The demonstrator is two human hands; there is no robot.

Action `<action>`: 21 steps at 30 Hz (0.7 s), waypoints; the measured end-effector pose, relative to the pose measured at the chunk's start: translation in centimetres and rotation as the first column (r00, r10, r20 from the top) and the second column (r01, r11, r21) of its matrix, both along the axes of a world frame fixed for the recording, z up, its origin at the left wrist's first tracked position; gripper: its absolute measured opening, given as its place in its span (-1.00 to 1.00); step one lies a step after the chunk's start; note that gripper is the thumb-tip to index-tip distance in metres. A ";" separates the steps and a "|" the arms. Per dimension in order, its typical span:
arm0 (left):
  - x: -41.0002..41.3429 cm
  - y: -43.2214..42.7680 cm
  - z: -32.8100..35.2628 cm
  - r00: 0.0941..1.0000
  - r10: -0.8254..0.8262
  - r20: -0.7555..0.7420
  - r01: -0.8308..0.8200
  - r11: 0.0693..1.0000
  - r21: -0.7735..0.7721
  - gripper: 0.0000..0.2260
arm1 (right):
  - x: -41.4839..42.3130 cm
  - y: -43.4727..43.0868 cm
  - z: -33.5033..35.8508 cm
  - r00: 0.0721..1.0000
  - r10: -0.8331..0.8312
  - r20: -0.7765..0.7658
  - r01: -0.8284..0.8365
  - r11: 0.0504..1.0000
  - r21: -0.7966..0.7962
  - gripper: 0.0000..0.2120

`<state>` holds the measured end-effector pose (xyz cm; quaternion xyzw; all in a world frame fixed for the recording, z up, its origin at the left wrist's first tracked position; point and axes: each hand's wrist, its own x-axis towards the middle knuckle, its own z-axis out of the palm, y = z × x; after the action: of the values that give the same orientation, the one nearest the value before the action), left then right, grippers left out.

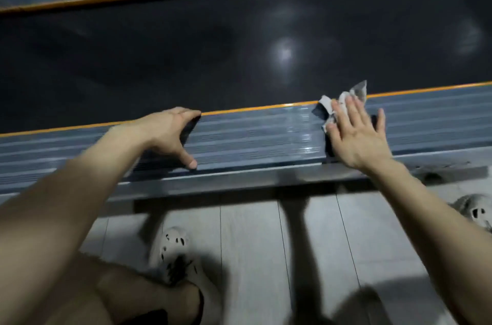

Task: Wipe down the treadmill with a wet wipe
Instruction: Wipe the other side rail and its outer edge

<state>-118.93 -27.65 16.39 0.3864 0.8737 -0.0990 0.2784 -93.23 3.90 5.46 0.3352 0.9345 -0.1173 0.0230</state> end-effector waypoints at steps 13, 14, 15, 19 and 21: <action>0.5 -8.6 -1.5 0.985 0.069 -0.155 -0.077 0.996 -0.047 0.15 | -17.6 -26.0 1.9 0.871 0.489 0.054 -0.487 0.872 -0.046 -0.39; 0.5 -8.5 -1.3 0.984 0.058 -0.170 -0.066 0.997 -0.042 0.16 | -16.9 -25.0 1.7 0.868 0.493 0.053 -0.492 0.870 -0.038 -0.39; 0.5 -8.5 -1.3 0.981 0.062 -0.182 -0.070 0.997 -0.038 0.20 | -15.7 -23.1 1.3 0.880 0.472 0.042 -0.472 0.881 -0.023 -0.39; 0.1 -8.7 -1.6 0.980 0.093 -0.177 -0.099 0.995 -0.021 0.29 | -7.0 -11.5 -0.1 0.981 0.189 -0.038 -0.188 0.982 0.023 -0.36; 0.2 -8.7 -1.5 0.977 0.106 -0.184 -0.111 0.994 -0.017 0.30 | -3.2 -6.9 -0.2 1.000 0.030 -0.005 -0.030 1.000 -0.009 -0.38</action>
<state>-118.70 -36.37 14.84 0.3234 0.9139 -0.1306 0.2075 -96.43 -2.97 5.26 0.3208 0.9389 -0.1220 0.0242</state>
